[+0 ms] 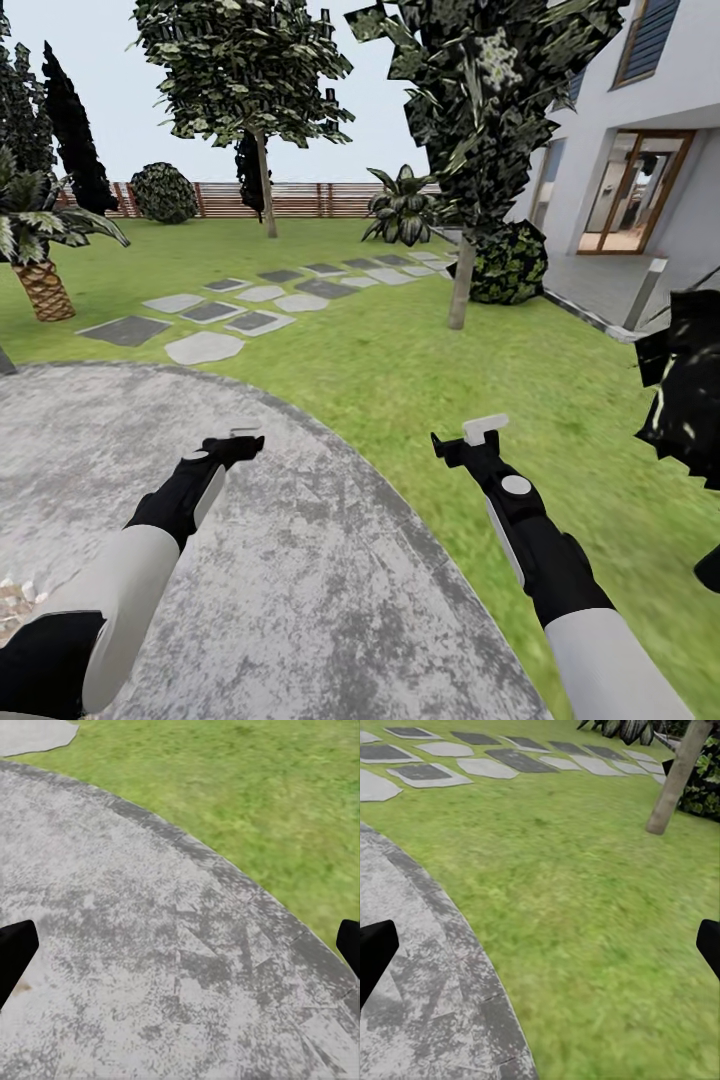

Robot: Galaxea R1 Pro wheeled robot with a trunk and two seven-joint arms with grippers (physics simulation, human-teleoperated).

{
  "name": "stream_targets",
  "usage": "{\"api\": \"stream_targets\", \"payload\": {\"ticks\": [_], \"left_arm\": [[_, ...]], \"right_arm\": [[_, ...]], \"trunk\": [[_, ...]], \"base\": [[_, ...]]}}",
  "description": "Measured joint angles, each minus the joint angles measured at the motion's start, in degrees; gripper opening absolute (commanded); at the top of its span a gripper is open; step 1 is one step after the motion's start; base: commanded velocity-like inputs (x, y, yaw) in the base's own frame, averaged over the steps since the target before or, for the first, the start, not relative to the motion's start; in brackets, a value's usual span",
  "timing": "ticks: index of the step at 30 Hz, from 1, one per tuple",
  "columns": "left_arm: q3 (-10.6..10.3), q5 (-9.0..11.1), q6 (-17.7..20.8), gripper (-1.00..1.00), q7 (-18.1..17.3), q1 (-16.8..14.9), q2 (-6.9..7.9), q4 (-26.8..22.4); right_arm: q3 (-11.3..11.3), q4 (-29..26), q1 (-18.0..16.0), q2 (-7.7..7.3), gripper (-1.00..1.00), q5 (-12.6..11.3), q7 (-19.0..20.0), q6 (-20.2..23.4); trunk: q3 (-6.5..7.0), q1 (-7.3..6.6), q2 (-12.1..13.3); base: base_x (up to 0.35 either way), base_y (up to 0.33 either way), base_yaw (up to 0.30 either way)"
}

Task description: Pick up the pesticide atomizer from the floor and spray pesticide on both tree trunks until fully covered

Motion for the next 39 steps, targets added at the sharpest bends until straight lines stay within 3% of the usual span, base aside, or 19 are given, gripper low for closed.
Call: {"api": "stream_targets", "payload": {"ticks": [21,39], "left_arm": [[0.0,-0.1,0.0,1.00,0.0,0.0,-0.02,0.0],[0.0,0.0,0.0,1.00,0.0,0.0,-0.11,0.0]], "right_arm": [[0.0,0.0,0.0,0.01,1.00,0.0,0.0,0.0],[0.0,0.0,0.0,0.01,1.00,0.0,0.0,0.0]], "trunk": [[0.00,0.02,0.0],[0.00,0.02,0.0]], "base": [[0.110,0.031,0.000],[0.225,0.047,0.000]]}}
